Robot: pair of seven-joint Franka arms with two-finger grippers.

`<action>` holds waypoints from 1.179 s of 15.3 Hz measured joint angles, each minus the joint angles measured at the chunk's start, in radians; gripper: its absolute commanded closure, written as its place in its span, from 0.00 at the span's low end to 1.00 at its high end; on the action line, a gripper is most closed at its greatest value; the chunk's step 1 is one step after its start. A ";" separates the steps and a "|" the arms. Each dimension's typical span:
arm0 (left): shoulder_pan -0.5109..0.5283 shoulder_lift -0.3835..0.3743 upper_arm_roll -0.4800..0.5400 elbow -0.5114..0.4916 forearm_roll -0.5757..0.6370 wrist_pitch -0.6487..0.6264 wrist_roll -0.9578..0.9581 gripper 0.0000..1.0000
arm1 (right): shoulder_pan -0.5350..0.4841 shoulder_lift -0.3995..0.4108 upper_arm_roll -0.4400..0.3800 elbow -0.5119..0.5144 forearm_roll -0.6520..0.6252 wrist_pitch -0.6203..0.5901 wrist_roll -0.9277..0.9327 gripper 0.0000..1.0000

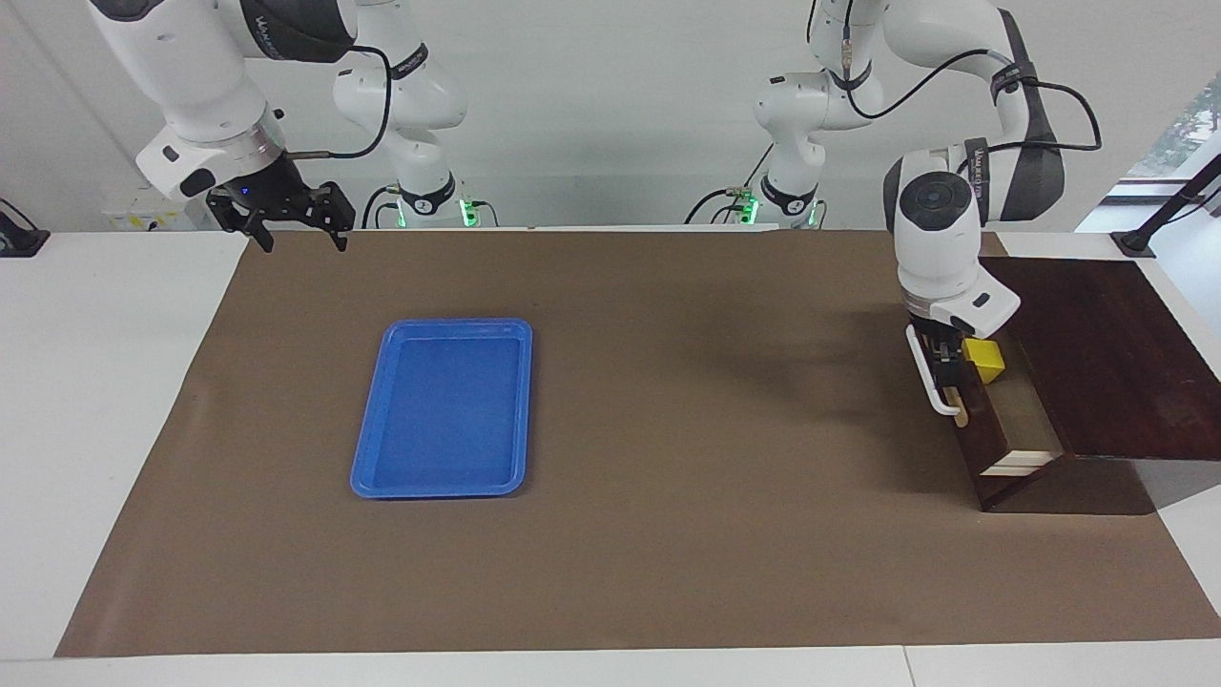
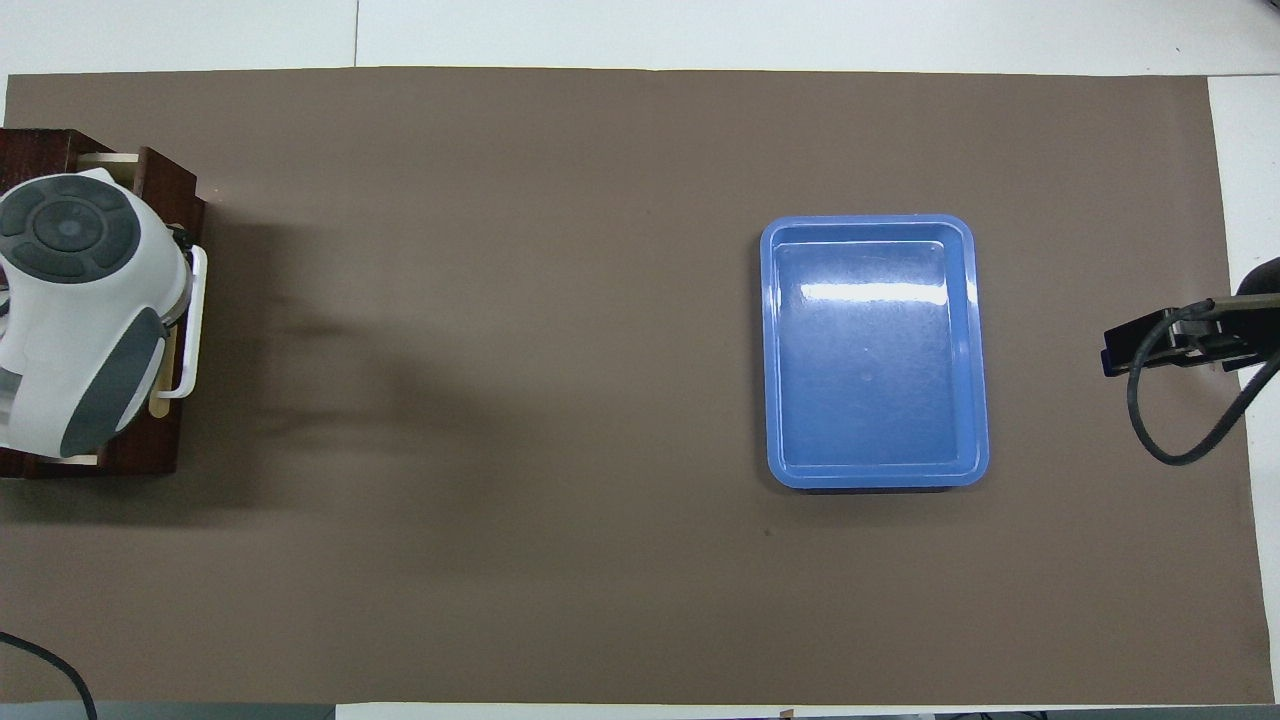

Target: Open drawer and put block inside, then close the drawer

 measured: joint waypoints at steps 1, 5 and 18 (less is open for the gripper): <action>0.023 0.000 0.001 0.000 0.003 0.011 0.021 0.00 | 0.000 0.000 0.000 0.000 0.000 0.000 0.000 0.00; 0.079 0.000 0.003 -0.001 0.019 0.033 0.086 0.00 | 0.000 0.000 0.000 0.000 0.000 0.000 0.000 0.00; -0.005 -0.015 -0.018 0.060 -0.130 -0.049 0.117 0.00 | 0.000 0.000 0.000 0.000 0.000 0.000 0.000 0.00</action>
